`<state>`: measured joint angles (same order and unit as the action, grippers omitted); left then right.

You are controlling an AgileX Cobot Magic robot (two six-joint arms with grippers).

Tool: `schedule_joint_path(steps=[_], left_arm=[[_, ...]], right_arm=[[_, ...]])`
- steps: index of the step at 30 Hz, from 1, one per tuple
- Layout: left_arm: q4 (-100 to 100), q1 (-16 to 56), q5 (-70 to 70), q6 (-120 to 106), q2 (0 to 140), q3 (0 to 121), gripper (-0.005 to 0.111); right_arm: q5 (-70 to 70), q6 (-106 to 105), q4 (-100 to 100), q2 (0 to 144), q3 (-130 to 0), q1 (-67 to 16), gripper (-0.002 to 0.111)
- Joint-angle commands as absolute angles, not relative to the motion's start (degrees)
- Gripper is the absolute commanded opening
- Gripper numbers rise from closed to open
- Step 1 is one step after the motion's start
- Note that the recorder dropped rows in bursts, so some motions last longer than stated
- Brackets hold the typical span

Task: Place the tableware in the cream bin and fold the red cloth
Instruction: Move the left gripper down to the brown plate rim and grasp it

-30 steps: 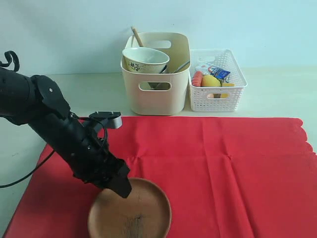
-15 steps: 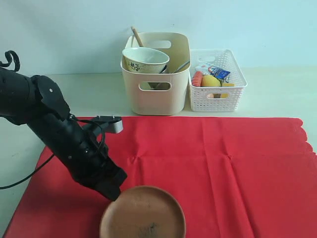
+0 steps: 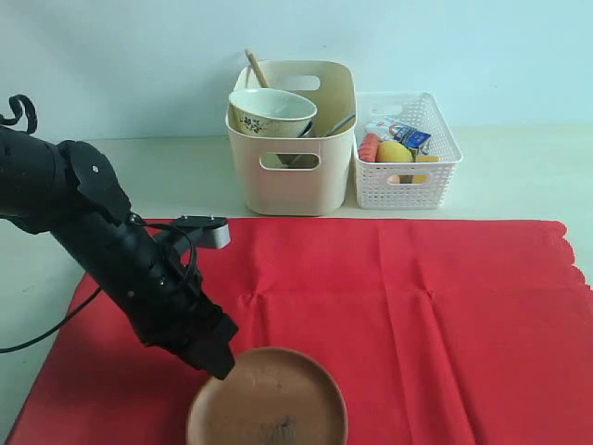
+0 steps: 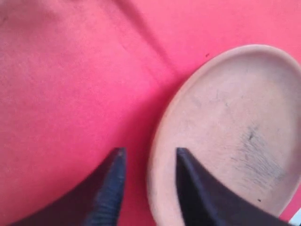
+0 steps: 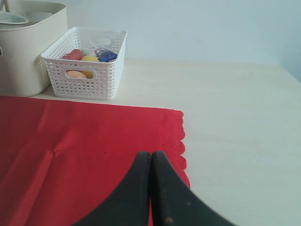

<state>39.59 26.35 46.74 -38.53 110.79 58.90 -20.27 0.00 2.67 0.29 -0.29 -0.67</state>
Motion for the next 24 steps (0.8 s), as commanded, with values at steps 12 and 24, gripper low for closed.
schedule_joint_path(steps=[12,24], left_arm=[[39.23,29.61,48.27,-38.89,114.12,58.69,0.056],[40.82,29.61,45.54,-40.25,116.6,58.69,0.0]], right_arm=[[-19.58,0.0,2.84,0.0,0.0,-0.31,0.0],[-19.58,0.0,2.84,0.0,0.0,-0.31,0.0]])
